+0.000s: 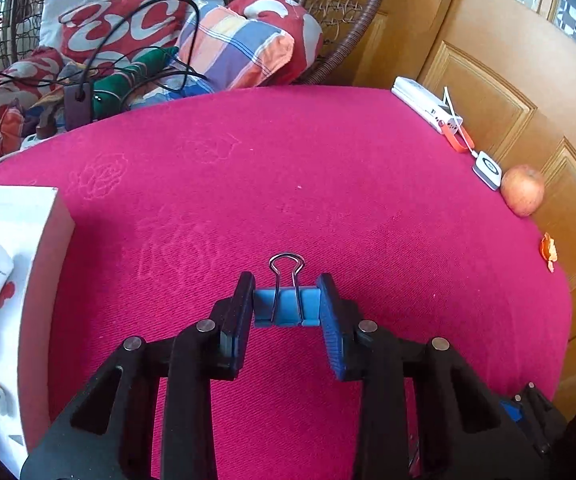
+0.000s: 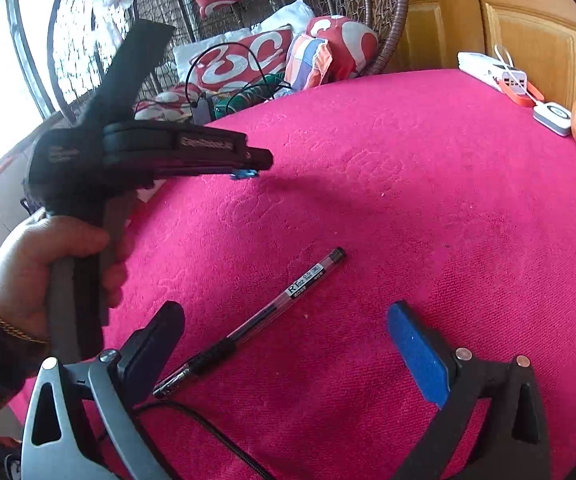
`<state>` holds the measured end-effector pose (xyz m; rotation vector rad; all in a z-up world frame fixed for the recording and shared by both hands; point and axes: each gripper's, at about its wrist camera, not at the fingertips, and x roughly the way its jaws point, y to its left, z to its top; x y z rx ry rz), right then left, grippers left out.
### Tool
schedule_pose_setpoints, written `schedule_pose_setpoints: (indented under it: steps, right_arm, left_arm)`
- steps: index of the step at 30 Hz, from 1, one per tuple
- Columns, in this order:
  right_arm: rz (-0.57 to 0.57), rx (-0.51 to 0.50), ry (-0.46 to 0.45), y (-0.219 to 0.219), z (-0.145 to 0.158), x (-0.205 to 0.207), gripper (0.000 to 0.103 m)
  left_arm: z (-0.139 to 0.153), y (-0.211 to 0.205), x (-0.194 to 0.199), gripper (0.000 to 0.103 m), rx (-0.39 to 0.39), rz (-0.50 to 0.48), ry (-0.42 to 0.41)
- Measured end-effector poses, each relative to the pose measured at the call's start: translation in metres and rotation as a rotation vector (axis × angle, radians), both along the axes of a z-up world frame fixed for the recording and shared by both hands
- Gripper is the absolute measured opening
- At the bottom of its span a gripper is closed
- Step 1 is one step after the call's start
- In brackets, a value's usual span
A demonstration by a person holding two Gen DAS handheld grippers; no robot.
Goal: Organize rigid objects
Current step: 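Grasp the blue binder clip with the left tool while the right tool grasps the pen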
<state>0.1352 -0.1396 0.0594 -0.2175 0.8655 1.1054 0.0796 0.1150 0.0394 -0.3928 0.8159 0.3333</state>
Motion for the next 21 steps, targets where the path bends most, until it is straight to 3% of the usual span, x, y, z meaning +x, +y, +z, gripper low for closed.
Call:
schedule_pose_setpoints:
  steps: [12, 17, 21]
  right_arm:
    - [0.059, -0.144, -0.078, 0.051, -0.001, -0.021, 0.094]
    - [0.183, -0.126, -0.098, 0.075, -0.001, -0.041, 0.079]
    - [0.159, -0.142, -0.109, 0.070, 0.000, -0.043, 0.062]
  left_arm:
    - [0.046, 0.018, -0.117, 0.031, -0.049, 0.058, -0.220]
    - [0.055, 0.028, -0.144, 0.031, -0.066, 0.086, -0.265]
    - [0.060, 0.033, -0.160, 0.031, -0.065, 0.108, -0.294]
